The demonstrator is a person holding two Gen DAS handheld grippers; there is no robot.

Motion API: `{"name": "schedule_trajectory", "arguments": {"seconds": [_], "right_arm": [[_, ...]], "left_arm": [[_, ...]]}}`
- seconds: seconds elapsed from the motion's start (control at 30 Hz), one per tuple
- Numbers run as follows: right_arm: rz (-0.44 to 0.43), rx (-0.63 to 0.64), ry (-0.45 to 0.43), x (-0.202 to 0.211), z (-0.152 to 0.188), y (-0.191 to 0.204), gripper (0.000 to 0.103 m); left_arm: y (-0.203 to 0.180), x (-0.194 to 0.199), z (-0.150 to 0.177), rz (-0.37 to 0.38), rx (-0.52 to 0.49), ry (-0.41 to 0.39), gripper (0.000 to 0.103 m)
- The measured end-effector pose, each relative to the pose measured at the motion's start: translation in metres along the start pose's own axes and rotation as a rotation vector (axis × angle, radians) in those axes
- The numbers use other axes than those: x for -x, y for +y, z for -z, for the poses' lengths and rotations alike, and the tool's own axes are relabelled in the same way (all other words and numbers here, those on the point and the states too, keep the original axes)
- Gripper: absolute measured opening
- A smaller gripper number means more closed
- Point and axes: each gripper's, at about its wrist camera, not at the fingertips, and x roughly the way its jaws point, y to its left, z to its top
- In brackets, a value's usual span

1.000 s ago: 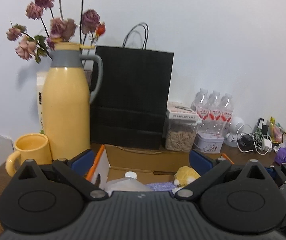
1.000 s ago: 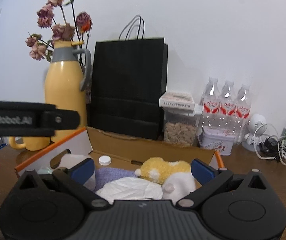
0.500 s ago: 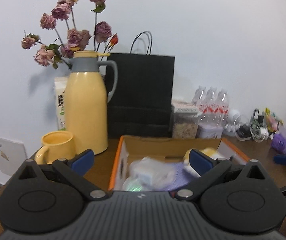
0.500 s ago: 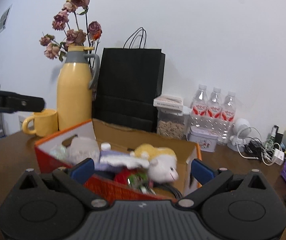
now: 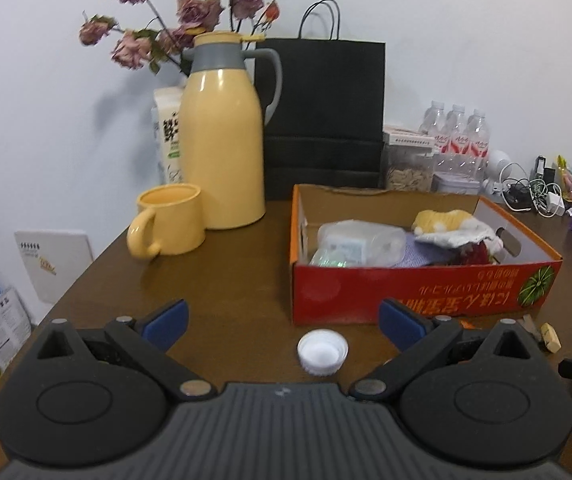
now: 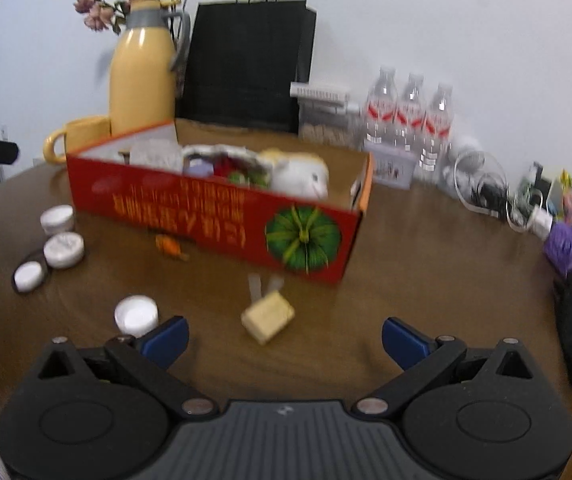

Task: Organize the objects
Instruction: 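Grasp the beige wooden block with the right gripper while the left gripper grasps the white round disc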

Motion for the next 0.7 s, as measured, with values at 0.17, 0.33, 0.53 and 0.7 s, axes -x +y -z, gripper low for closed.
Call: {"name": "schedule_trajectory", "arguments": {"seconds": [0.17, 0.33, 0.53, 0.7], "right_arm": [[-0.029, -0.042, -0.001, -0.007, -0.002, -0.004, 0.095], [-0.065, -0.066, 0.017, -0.026, -0.008, -0.009, 0.079], [-0.139, -0.150, 0.034, -0.036, -0.009, -0.021, 0.039], [-0.145, -0.140, 0.015, -0.031, -0.008, -0.017, 0.033]], "left_arm": [[0.004, 0.007, 0.005, -0.004, 0.019, 0.016, 0.103], [0.006, 0.015, 0.007, -0.002, 0.034, 0.014, 0.103], [0.007, 0.018, 0.011, -0.005, 0.052, 0.023, 0.103], [0.005, 0.024, 0.011, -0.008, 0.055, 0.021, 0.103]]}}
